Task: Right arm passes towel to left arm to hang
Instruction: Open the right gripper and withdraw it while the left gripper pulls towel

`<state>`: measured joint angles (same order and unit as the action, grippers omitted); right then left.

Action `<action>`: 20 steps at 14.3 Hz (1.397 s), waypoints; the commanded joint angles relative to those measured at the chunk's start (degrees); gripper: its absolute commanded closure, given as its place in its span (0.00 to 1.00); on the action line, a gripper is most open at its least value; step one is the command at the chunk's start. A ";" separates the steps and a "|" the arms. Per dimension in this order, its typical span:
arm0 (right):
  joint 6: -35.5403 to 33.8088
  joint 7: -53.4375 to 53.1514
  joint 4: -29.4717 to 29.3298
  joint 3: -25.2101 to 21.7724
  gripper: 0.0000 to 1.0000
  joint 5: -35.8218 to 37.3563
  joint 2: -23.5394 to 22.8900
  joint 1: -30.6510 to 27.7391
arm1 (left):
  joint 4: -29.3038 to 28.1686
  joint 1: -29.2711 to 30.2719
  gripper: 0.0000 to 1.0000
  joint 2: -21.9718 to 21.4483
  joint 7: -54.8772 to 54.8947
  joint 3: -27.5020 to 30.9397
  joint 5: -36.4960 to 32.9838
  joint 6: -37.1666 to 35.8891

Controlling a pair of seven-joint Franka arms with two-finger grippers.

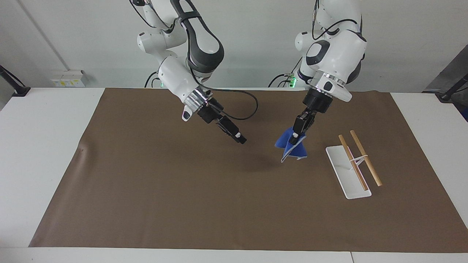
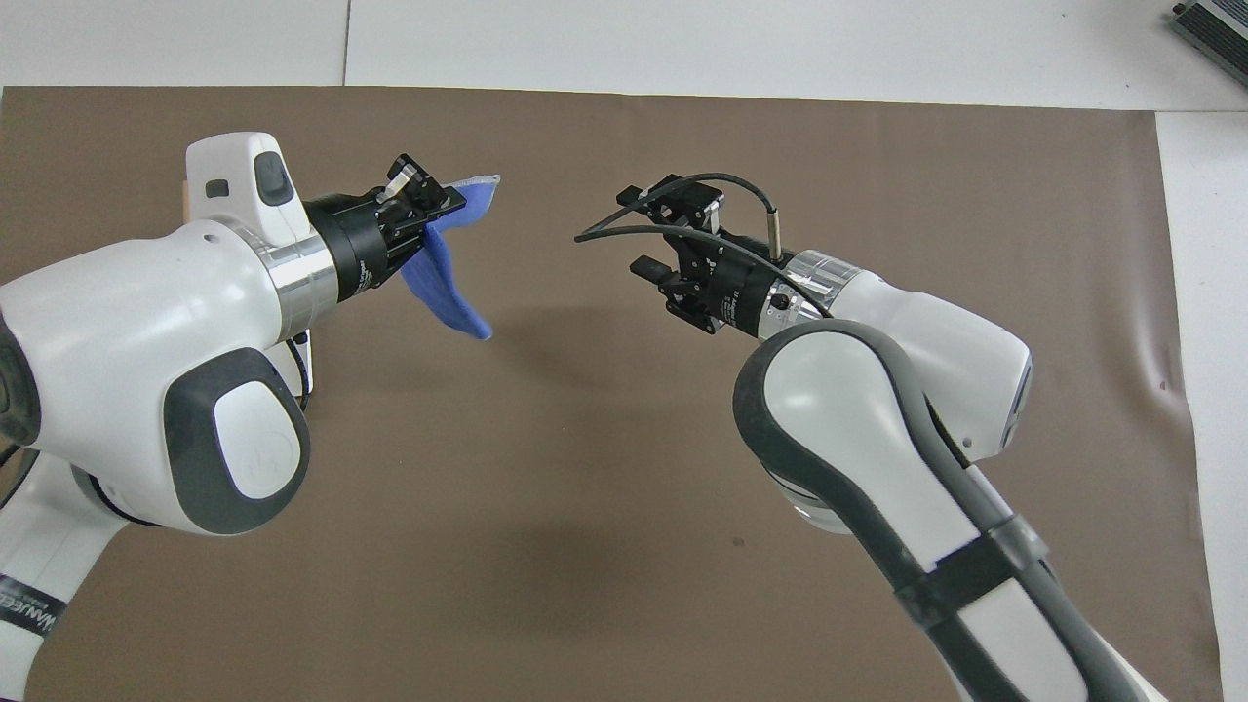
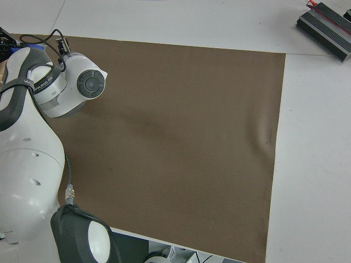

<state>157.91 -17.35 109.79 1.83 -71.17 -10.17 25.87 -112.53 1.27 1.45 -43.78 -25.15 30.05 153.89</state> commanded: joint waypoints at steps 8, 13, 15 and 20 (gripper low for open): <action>-20.84 2.32 1.76 -0.24 0.00 67.17 2.60 -14.70 | -0.84 1.46 1.00 0.57 10.54 9.58 0.19 -1.40; -44.93 2.23 -7.21 -0.33 0.00 73.11 7.43 -19.54 | -2.07 1.54 1.00 1.45 20.12 14.42 0.27 -1.40; -51.18 2.32 -10.80 -0.25 0.00 72.67 9.37 -21.21 | -2.42 1.54 1.00 2.59 24.34 15.13 0.27 -0.96; -65.07 0.48 -21.09 -0.33 0.00 71.79 10.17 -25.07 | -1.55 1.54 1.00 5.32 33.48 15.22 0.27 -0.35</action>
<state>97.29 -16.17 93.23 0.95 0.91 1.01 2.98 -114.87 2.72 6.09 -14.09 -10.02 30.04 153.22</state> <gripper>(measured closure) 0.000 0.978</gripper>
